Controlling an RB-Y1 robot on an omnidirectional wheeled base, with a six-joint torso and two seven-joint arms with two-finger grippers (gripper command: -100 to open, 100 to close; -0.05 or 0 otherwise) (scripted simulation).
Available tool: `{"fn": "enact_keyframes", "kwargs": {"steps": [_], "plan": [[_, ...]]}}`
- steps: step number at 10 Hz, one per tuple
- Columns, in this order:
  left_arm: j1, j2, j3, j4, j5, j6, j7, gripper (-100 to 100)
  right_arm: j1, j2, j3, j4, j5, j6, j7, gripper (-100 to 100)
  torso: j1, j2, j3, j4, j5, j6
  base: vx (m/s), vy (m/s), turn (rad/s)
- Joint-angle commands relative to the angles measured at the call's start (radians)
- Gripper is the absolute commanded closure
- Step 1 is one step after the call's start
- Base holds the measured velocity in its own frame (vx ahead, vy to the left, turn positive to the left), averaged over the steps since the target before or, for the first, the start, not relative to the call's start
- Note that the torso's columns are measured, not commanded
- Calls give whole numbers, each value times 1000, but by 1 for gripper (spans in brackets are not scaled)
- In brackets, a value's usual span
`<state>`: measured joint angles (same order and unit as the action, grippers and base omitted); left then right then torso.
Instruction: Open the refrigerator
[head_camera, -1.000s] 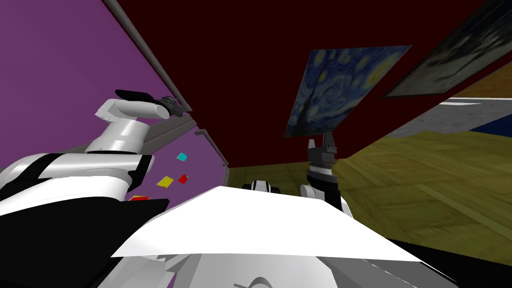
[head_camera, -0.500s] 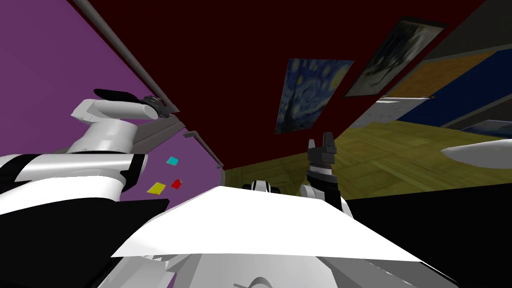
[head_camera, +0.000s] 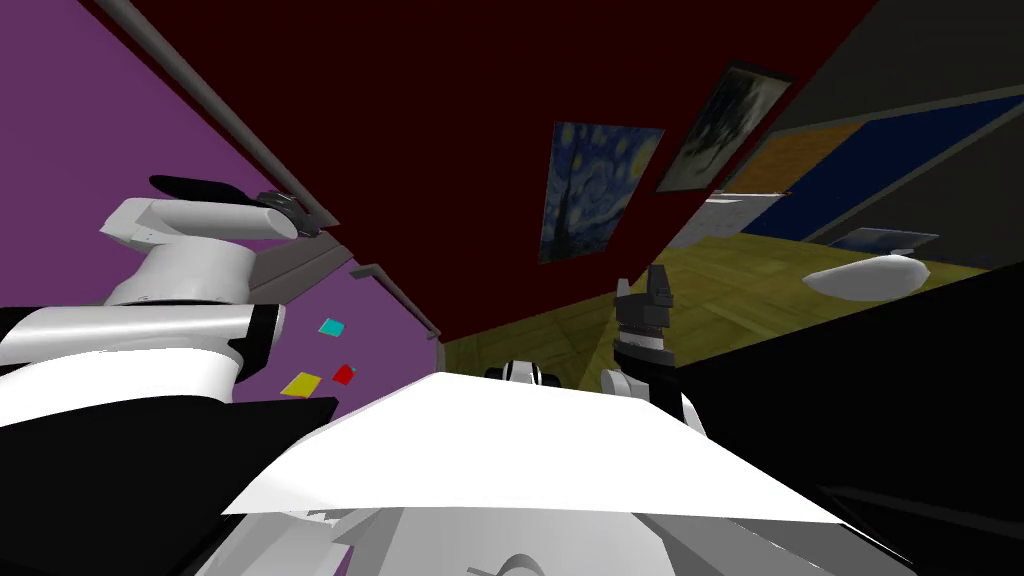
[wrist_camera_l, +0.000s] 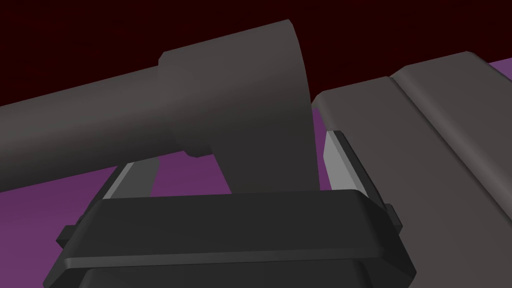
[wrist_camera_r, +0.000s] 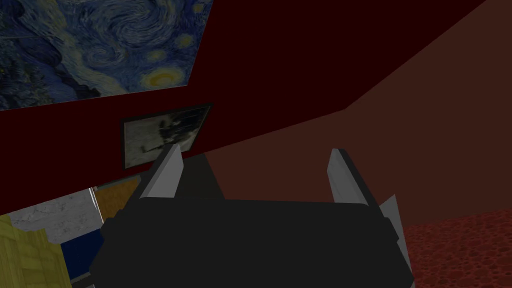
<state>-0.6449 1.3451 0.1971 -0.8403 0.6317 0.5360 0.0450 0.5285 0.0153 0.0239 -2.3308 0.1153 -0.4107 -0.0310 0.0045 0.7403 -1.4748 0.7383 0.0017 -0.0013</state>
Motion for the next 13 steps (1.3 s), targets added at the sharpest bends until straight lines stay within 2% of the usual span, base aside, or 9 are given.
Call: {"fn": "enact_keyframes", "kwargs": {"steps": [1,4,5,8,9,10,11,12,13], "plan": [[-7,11,6,82,-2,-16,-21,-100,0,0,0,0,0,0,0,0,-2,-2,0,-1,0,1,-58,-11,-137],[-25,47,43,198,-42,-57,-55,-100,0,0,0,0,0,0,0,0,-2,-4,-2,-3,2,1,-126,-18,-364],[-25,47,43,248,-42,-57,-55,-100,0,0,0,0,0,0,0,0,-1,-4,-3,-3,1,4,-152,-24,-341],[-25,47,43,248,-42,-57,-55,-100,1,0,0,0,0,0,0,0,3,-4,-1,-3,6,-7,-10,-1,5],[-25,47,43,248,-42,-57,-55,-100,1,0,0,0,0,0,0,0,3,-2,0,-3,6,-5,19,2,10],[-49,51,39,261,-33,-73,-72,-100,1,0,0,0,0,0,0,0,2,-2,0,-4,6,-3,7,1,-5],[-16,29,24,208,-22,-37,-38,100,1,0,0,0,0,0,0,0,1,-2,-1,-3,4,-1,101,40,355],[-16,29,24,165,-22,-37,-38,100,1,0,0,0,0,0,0,0,3,-5,-1,-2,5,-6,134,33,374],[-7,11,6,129,-2,-16,-21,100,1,0,0,0,0,0,0,0,2,-2,0,-1,4,-5,160,14,373]]}}
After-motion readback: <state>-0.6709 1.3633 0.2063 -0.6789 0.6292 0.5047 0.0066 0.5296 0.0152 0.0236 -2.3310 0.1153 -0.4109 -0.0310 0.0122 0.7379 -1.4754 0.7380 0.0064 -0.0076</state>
